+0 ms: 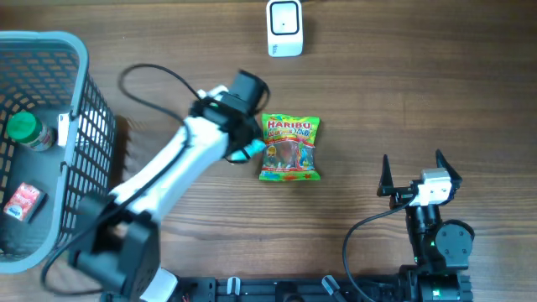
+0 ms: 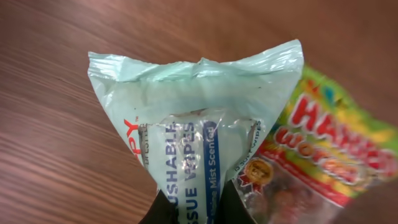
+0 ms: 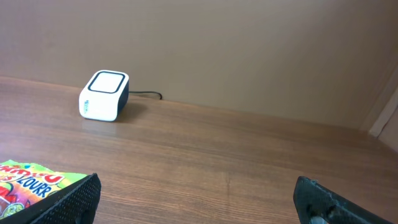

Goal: Scan the item barcode
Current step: 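Lift the wipes pack out and set it left of the Haribo bag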

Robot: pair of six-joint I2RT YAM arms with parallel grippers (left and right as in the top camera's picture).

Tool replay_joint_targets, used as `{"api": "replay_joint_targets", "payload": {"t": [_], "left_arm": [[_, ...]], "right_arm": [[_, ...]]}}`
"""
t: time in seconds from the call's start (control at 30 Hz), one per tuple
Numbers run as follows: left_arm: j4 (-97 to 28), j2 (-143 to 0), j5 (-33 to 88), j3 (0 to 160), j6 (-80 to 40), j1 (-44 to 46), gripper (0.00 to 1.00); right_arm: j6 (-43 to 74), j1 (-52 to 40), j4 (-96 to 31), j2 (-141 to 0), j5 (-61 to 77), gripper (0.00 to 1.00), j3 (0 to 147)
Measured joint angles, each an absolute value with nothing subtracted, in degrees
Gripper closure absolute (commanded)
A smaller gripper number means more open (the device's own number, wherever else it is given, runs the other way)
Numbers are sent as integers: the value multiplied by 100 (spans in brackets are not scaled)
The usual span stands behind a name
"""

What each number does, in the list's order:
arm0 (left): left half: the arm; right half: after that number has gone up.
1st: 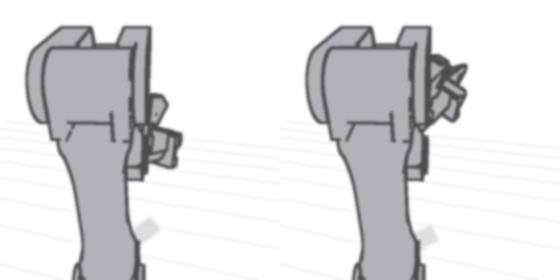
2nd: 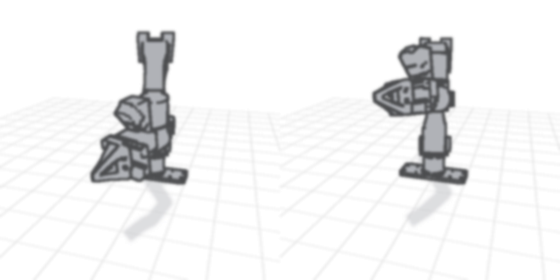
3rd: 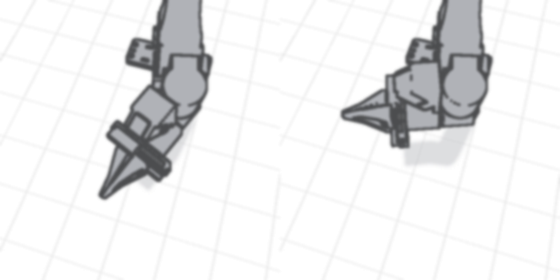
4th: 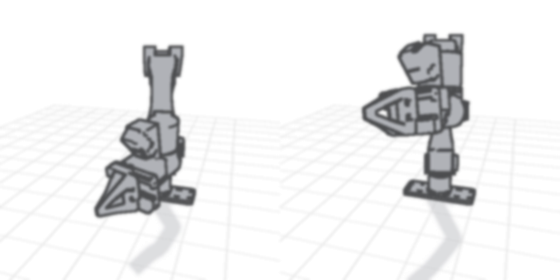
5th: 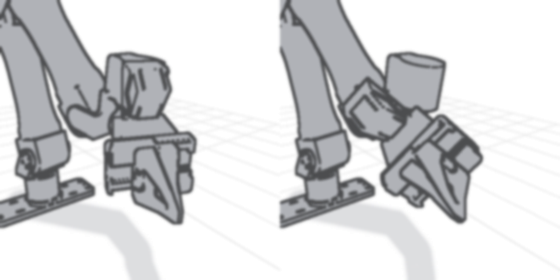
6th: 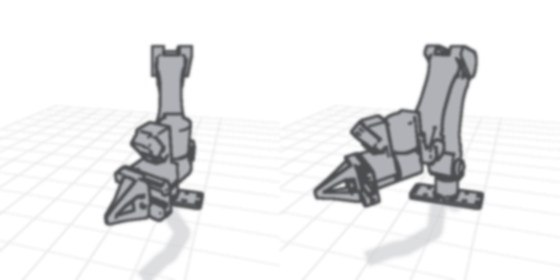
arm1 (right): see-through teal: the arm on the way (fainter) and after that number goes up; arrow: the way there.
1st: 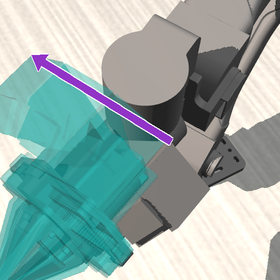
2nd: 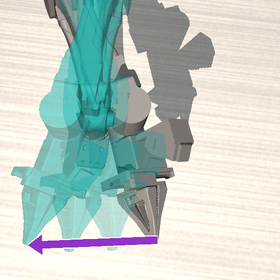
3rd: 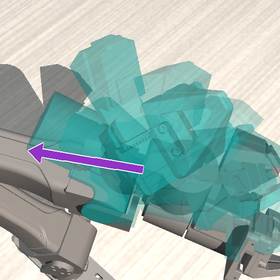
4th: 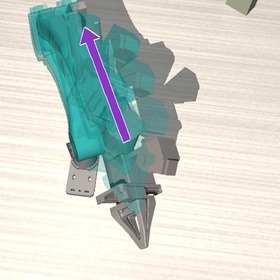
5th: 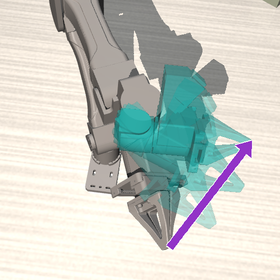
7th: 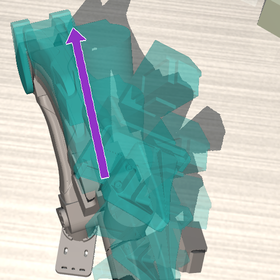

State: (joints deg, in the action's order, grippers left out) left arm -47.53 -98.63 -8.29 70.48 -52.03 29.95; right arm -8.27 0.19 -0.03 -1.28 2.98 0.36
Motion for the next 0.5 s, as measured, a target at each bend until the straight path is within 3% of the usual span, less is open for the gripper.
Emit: {"api": "replay_joint_targets", "payload": {"t": [0.03,0.1,0.13,0.17,0.2,0.3,0.5], "left_arm": [[-4681,-10031,-812,7037,-5205,3092,96],[-4641,-10250,-775,7028,-5225,3262,43],[-4648,-10261,-766,7026,-5212,3297,21],[-4709,-10243,-770,7032,-5225,3301,6],[-4869,-10215,-788,7076,-5223,3264,0],[-5854,-9996,-937,7769,-5026,2980,0],[-7008,-8748,-1494,10864,-4108,1903,0]], "right_arm": [[-827,19,-3,-128,298,0,36],[-827,19,-3,-128,298,0,36],[-827,19,-3,-126,298,0,36],[-827,19,-3,-128,298,0,36],[-827,19,-3,-128,298,0,36],[-827,19,-8,-126,298,0,36],[-827,19,-5,-128,298,0,36]]}}
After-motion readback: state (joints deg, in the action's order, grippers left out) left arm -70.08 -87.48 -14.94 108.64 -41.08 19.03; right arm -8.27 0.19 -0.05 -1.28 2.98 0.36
